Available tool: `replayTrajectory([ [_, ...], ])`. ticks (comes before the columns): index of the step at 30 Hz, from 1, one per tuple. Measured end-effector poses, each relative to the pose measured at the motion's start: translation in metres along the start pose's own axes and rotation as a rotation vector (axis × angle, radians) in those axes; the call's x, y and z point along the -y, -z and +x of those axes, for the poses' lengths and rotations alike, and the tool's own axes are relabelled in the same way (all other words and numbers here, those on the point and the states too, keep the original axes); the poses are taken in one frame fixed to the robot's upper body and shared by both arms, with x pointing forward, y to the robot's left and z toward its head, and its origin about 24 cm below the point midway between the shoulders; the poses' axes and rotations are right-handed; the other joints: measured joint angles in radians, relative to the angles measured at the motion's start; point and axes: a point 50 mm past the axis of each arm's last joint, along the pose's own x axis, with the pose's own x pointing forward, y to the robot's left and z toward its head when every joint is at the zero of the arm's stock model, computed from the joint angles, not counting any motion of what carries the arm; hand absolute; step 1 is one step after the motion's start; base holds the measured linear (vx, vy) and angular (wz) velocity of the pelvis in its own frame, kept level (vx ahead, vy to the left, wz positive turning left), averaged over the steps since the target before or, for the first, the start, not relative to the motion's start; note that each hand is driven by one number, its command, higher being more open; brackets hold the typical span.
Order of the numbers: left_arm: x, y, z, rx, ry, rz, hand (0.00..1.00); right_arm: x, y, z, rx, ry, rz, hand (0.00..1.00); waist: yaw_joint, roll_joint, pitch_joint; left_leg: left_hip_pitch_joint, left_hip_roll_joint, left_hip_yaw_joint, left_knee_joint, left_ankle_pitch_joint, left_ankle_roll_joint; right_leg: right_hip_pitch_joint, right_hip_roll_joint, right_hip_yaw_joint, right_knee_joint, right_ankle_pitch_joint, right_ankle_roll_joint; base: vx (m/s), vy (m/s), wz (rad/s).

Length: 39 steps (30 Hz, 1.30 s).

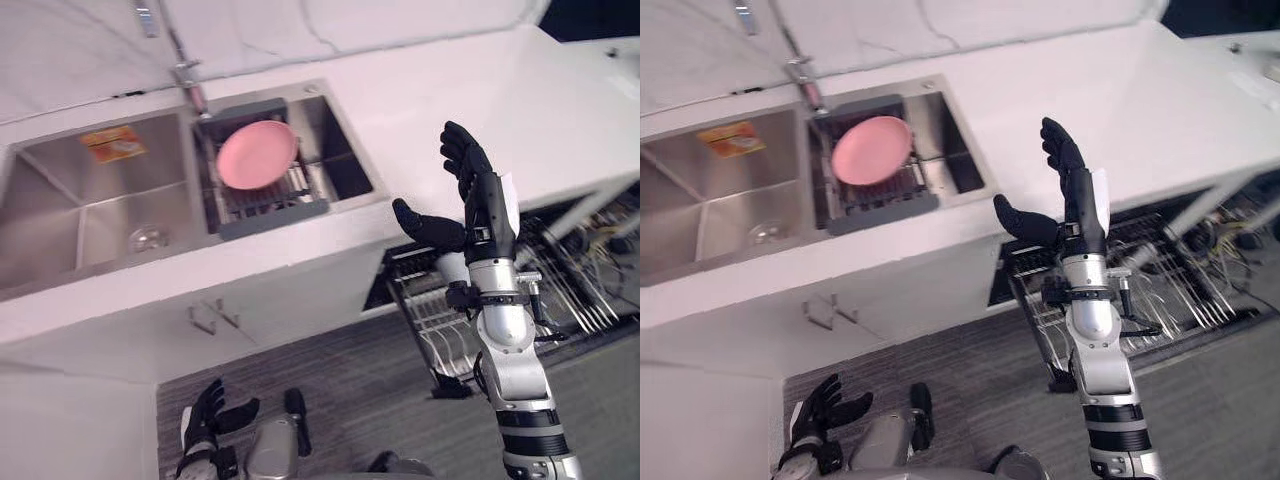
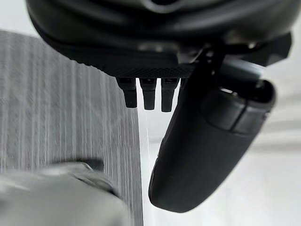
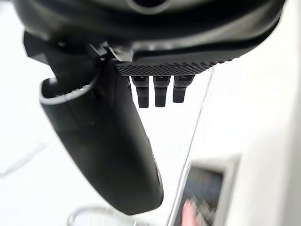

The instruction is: Walk over to the sink, pick up the cup, carry it to the dishwasher, place the cup inside the dishwasher, then close the dishwasher door

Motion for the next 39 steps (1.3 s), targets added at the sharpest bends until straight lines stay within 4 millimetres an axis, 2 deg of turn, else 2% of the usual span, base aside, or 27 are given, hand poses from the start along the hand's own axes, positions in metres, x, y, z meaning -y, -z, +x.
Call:
replayTrajectory([
  [1, -0.003, 0.003, -0.002, -0.008, -0.004, 0.008, 0.90, -0.001, 0.003, 0.001, -0.010, -0.018, -0.033, 0.90, -0.009, 0.001, -0.001, 0.000, -0.017, -0.025, 0.023, -0.021, 0.013, -0.057, -0.050, 0.081, 0.167, 0.018, -0.060, 0.16, 0.160, 0.69],
  [2, -0.005, -0.002, -0.001, 0.011, -0.003, 0.028, 0.90, 0.000, 0.008, 0.001, -0.027, -0.023, -0.060, 0.90, -0.020, -0.004, -0.001, 0.003, -0.029, -0.061, 0.027, -0.029, 0.022, -0.131, -0.059, 0.223, 0.299, 0.070, -0.115, 0.16, 0.151, 0.81],
  [3, -0.007, -0.004, 0.000, 0.023, -0.002, 0.044, 0.90, 0.000, 0.010, 0.001, -0.036, -0.027, -0.075, 0.90, -0.025, -0.007, -0.003, 0.004, -0.032, -0.080, 0.027, -0.031, 0.026, -0.159, -0.046, 0.290, 0.329, 0.057, -0.100, 0.15, 0.068, 0.82],
  [4, -0.008, -0.009, 0.001, 0.037, -0.001, 0.055, 0.90, 0.000, 0.013, 0.001, -0.045, -0.035, -0.092, 0.90, -0.031, -0.008, -0.003, 0.009, -0.037, -0.110, 0.021, -0.032, 0.025, -0.185, -0.002, 0.387, 0.324, 0.011, -0.068, 0.14, 0.025, 0.74],
  [6, -0.004, -0.019, 0.006, 0.068, 0.014, 0.070, 0.90, 0.000, 0.012, 0.005, -0.035, -0.061, -0.139, 0.90, -0.039, -0.008, -0.004, 0.039, -0.052, -0.164, -0.006, -0.022, 0.014, -0.232, 0.115, 0.612, 0.199, -0.051, -0.038, 0.19, -0.005, 0.80],
  [8, 0.000, -0.027, 0.010, 0.098, 0.029, 0.081, 0.90, 0.004, 0.010, 0.008, -0.019, -0.076, -0.186, 0.90, -0.053, -0.011, -0.006, 0.050, -0.069, -0.202, -0.007, -0.011, 0.012, -0.250, 0.175, 0.719, 0.078, -0.042, -0.021, 0.17, -0.064, 0.85],
  [9, 0.000, -0.032, 0.011, 0.118, 0.031, 0.084, 0.90, 0.007, 0.010, 0.009, -0.013, -0.081, -0.211, 0.90, -0.060, -0.027, -0.015, 0.038, -0.086, -0.216, 0.020, -0.017, 0.003, -0.262, 0.183, 0.730, -0.015, 0.020, -0.017, 0.13, -0.099, 0.87],
  [10, 0.000, -0.034, 0.012, 0.125, 0.032, 0.085, 0.90, 0.008, 0.009, 0.010, -0.009, -0.083, -0.229, 0.90, -0.065, -0.036, -0.021, 0.026, -0.094, -0.221, 0.041, -0.018, 0.001, -0.269, 0.180, 0.735, -0.028, 0.063, 0.034, 0.10, -0.107, 0.88],
  [11, 0.003, -0.035, 0.013, 0.124, 0.038, 0.081, 0.90, 0.010, 0.011, 0.010, -0.013, -0.089, -0.249, 0.90, -0.075, -0.027, -0.030, 0.010, -0.083, -0.232, 0.069, -0.023, -0.009, -0.253, 0.183, 0.720, -0.040, 0.061, 0.041, 0.15, -0.153, 0.45],
  [12, 0.004, -0.034, 0.012, 0.127, 0.043, 0.078, 0.90, 0.011, 0.010, 0.011, -0.011, -0.095, -0.259, 0.90, -0.058, -0.014, -0.042, -0.005, -0.056, -0.235, 0.081, -0.032, -0.024, -0.244, 0.210, 0.714, -0.085, 0.075, 0.027, 0.17, -0.152, 0.20],
  [15, 0.002, -0.028, 0.010, 0.104, 0.043, 0.078, 0.90, 0.012, 0.008, 0.014, -0.001, -0.110, -0.274, 0.90, -0.053, -0.013, -0.045, -0.002, -0.016, -0.256, 0.058, -0.033, -0.047, -0.185, 0.256, 0.688, -0.206, 0.133, 0.006, 0.17, -0.138, 0.01],
  [18, 0.004, -0.020, 0.007, 0.078, 0.047, 0.072, 0.90, 0.013, 0.010, 0.015, -0.007, -0.124, -0.293, 0.90, -0.050, -0.013, -0.047, 0.044, -0.015, -0.260, 0.021, -0.030, -0.053, -0.127, 0.259, 0.678, -0.267, 0.154, 0.005, 0.12, -0.060, 0.05],
  [24, 0.003, -0.016, 0.007, 0.062, 0.046, 0.077, 0.90, 0.007, 0.018, 0.019, -0.030, -0.167, -0.342, 0.90, -0.047, -0.014, -0.061, 0.060, -0.023, -0.278, -0.019, -0.014, -0.053, -0.094, 0.258, 0.663, -0.324, 0.191, 0.000, 0.03, 0.001, 0.09],
  [27, 0.004, -0.011, 0.006, 0.045, 0.057, 0.106, 0.90, 0.001, 0.020, 0.019, -0.027, -0.210, -0.394, 0.90, -0.039, -0.014, -0.062, 0.060, -0.031, -0.288, -0.041, 0.003, -0.049, -0.094, 0.254, 0.654, -0.334, 0.201, -0.005, -0.04, 0.007, 0.14],
  [34, 0.007, -0.006, 0.006, 0.022, 0.074, 0.136, 0.90, -0.009, 0.049, 0.018, -0.140, -0.279, -0.494, 0.90, -0.032, -0.023, -0.067, 0.057, -0.058, -0.330, -0.153, 0.077, -0.047, -0.126, 0.233, 0.610, -0.341, 0.205, 0.002, -0.10, -0.010, 0.20],
  [39, 0.006, -0.003, 0.005, 0.012, 0.071, 0.137, 0.90, -0.005, 0.050, 0.036, -0.144, -0.234, -0.583, 0.90, -0.029, -0.023, -0.068, 0.052, -0.059, -0.340, -0.227, 0.124, -0.051, -0.154, 0.234, 0.601, -0.347, 0.205, -0.005, -0.15, -0.004, 0.08],
])
